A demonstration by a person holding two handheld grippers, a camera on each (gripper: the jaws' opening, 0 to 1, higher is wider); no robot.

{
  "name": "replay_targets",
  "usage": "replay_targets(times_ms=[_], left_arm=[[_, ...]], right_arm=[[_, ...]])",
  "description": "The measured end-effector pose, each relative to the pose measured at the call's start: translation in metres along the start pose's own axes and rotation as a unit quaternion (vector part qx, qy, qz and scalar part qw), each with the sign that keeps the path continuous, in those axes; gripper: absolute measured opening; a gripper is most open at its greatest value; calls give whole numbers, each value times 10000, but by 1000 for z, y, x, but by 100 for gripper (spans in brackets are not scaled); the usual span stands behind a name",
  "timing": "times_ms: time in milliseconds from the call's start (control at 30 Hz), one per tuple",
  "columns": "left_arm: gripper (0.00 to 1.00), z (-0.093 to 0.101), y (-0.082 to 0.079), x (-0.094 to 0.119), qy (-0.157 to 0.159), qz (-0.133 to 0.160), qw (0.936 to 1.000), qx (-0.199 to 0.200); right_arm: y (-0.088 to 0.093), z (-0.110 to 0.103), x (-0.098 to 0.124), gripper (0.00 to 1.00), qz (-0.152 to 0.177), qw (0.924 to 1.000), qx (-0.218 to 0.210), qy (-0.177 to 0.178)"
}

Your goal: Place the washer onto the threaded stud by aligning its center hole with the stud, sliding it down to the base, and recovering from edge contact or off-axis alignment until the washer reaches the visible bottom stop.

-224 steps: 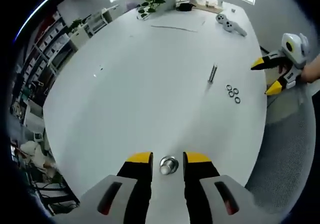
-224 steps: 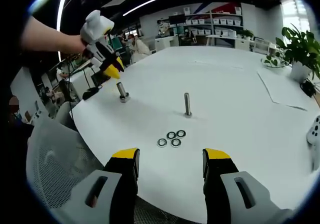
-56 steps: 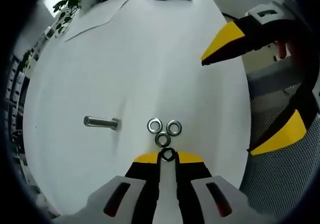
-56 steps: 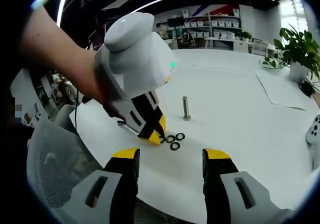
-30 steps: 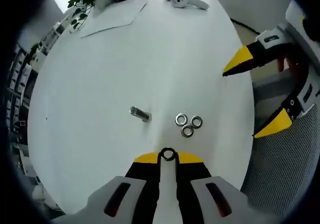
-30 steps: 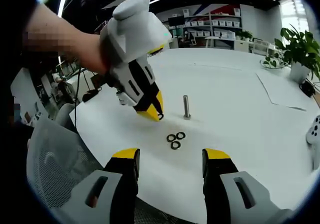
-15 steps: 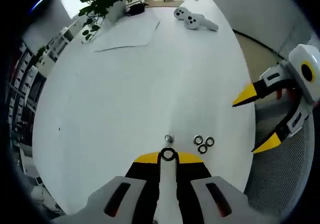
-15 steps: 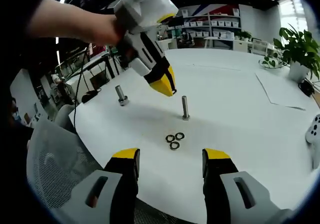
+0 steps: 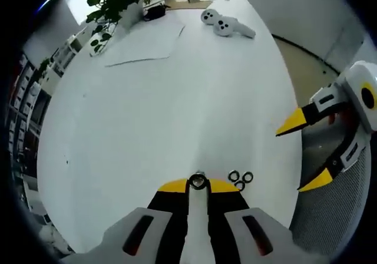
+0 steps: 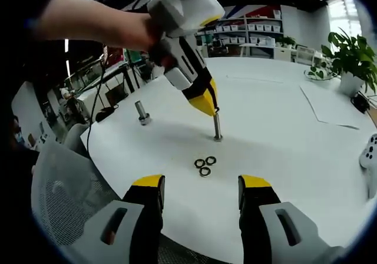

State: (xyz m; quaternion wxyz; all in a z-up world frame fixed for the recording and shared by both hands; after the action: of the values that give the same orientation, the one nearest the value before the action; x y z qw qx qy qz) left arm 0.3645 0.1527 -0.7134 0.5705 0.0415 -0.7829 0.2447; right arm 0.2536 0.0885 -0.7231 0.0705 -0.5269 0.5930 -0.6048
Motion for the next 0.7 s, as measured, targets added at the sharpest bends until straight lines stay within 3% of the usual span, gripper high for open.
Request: replay_targets(times_ms=[700], left_arm=[[8, 1, 7, -20, 135, -295, 9994, -142]], right_arm=[[0, 1, 0, 53, -9, 10000, -6, 23]])
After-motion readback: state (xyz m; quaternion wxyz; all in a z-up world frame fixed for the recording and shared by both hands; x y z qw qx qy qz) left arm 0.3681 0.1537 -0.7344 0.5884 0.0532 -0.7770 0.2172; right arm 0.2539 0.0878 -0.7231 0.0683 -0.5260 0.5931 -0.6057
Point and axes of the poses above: the point that each gripper's makers call its tool centre point, and the gripper's own axes: x roughly backward along the fingers, z roughly to its right, y roughly out of its underside, the point moved 2 cm from there along x, roughly backward along the fingers, and after that the axes turned 10 degrees about -y, right-handed, at the moved point
